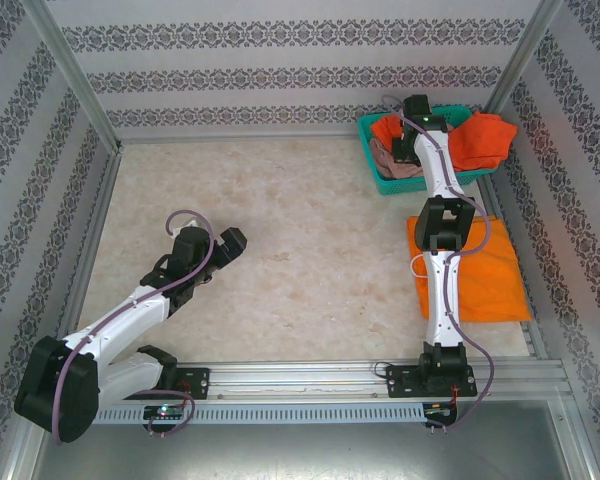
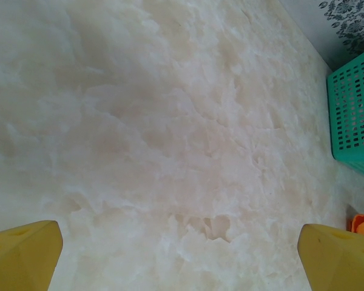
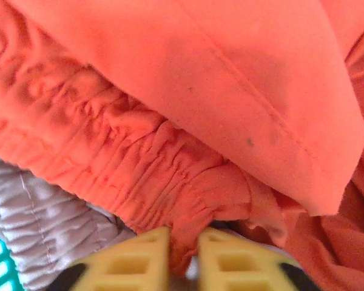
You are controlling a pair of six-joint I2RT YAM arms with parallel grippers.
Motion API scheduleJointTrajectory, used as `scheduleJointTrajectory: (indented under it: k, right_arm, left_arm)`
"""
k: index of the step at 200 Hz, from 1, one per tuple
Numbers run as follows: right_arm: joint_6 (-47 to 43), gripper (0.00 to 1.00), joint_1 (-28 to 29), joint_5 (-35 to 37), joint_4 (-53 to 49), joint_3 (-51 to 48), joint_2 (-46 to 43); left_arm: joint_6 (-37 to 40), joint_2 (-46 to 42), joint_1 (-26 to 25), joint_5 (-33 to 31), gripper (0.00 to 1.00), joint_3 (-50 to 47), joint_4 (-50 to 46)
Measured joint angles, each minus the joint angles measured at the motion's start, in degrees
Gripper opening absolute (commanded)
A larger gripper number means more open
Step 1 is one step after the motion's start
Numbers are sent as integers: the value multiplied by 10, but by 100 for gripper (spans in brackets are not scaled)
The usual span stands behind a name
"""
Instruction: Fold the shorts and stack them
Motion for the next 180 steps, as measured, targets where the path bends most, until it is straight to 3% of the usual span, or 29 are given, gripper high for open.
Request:
scheduleJointTrajectory:
  k: [20,57,106,146,180]
  right_arm:
    - [9,0,-2,-2,9,0,0]
    - [23,0,-3,-6,26,-11,-22]
    - [42,0,6,-15,92,-112,-194]
    - [53,0,57,-17,136,-125,-314]
    - [53,0,115,-25,140,-66,-334]
  left_arm:
    - [0,0,0,0,100,0,-2]
    - [0,-8,0,0,100,0,-3]
    - [0,-17,0,0,100,0,-5]
    - [0,-31,0,0,100,0,-7]
    - [0,-41,0,0,100,0,-9]
